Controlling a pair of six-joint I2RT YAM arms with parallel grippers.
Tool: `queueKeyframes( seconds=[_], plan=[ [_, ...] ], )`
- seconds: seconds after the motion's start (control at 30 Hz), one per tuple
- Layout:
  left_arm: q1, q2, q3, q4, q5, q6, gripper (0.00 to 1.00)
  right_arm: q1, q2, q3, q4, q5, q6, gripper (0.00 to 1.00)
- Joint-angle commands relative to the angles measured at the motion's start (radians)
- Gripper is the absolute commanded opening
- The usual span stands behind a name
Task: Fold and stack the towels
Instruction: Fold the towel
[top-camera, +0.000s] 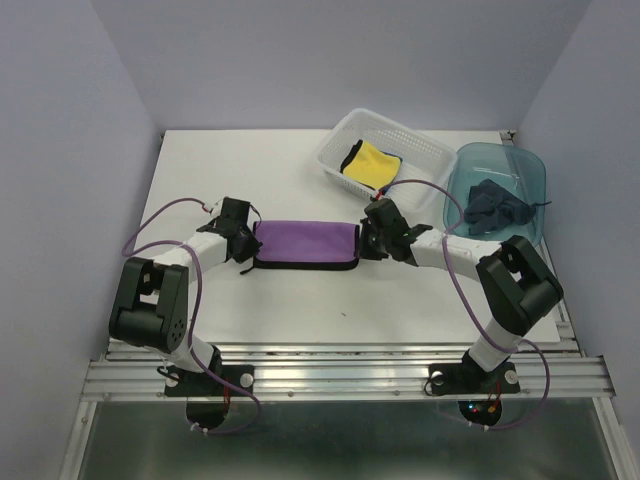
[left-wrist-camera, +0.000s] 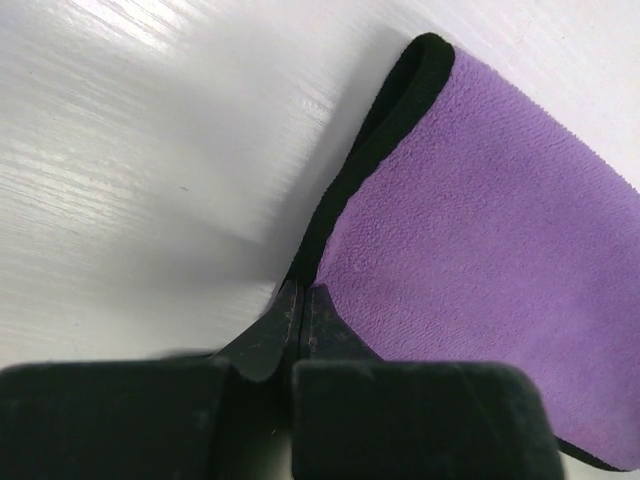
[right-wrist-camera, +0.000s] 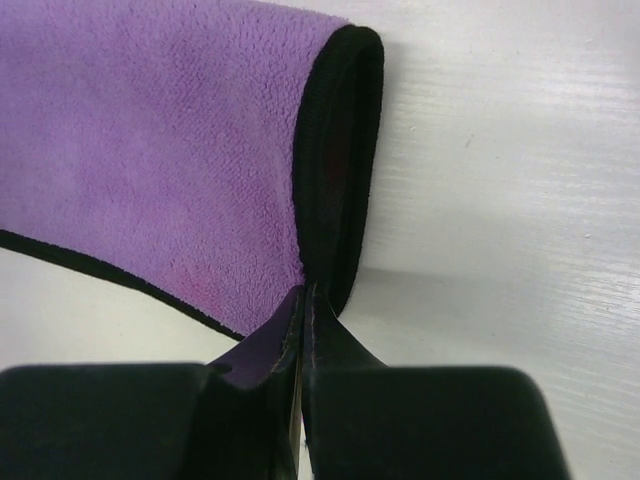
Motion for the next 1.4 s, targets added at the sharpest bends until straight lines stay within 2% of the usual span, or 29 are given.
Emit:
queueKeyframes(
  seconds=[0.0,0.33,0.43,0.67,0.77,0.8,0.87,0.97,1.0,1.1,1.27,1.37],
  plan=[
    [0.008,-0.035,0.029,-0.035,-0.027,0.011,0.00,0.005,-0.028,-0.015,0.018,-0.044,0.022,0.01],
    [0.008,-0.001,0.010,-0.033,-0.052,-0.009,0.00,0.014,0.034,-0.030,0.042,-0.043,0.045,0.04],
    [0.008,0.001,0.010,-0.040,-0.072,-0.012,0.06,0.014,0.050,-0.032,0.044,-0.046,0.046,0.07],
    [0.008,-0.034,0.023,-0.047,-0.034,0.008,0.25,0.012,0.031,-0.041,0.044,-0.044,0.051,0.29],
    [0.008,-0.073,0.017,-0.049,-0.027,0.023,0.45,0.012,0.003,-0.024,0.012,-0.034,0.034,0.45],
    [0.009,-0.100,0.014,-0.049,-0.021,0.026,0.53,0.014,-0.018,-0.019,0.002,-0.018,0.025,0.57],
    [0.009,-0.140,0.009,-0.055,-0.021,0.032,0.59,0.012,-0.040,-0.006,-0.022,-0.008,0.020,0.62],
    [0.009,-0.173,0.012,-0.060,-0.026,0.043,0.65,0.012,-0.074,0.011,-0.033,0.009,0.010,0.64],
    [0.009,-0.185,0.017,-0.064,-0.029,0.046,0.71,0.012,-0.080,0.016,-0.038,0.014,0.004,0.64],
    [0.014,-0.182,0.035,-0.046,-0.021,0.075,0.75,0.012,-0.081,0.039,-0.068,0.038,-0.015,0.65],
    [0.025,-0.121,0.064,0.003,0.014,0.112,0.75,0.012,-0.063,0.063,-0.088,0.084,-0.033,0.65],
    [0.028,-0.047,0.095,0.035,0.034,0.138,0.72,0.011,-0.031,0.082,-0.087,0.115,-0.042,0.65]
  ],
)
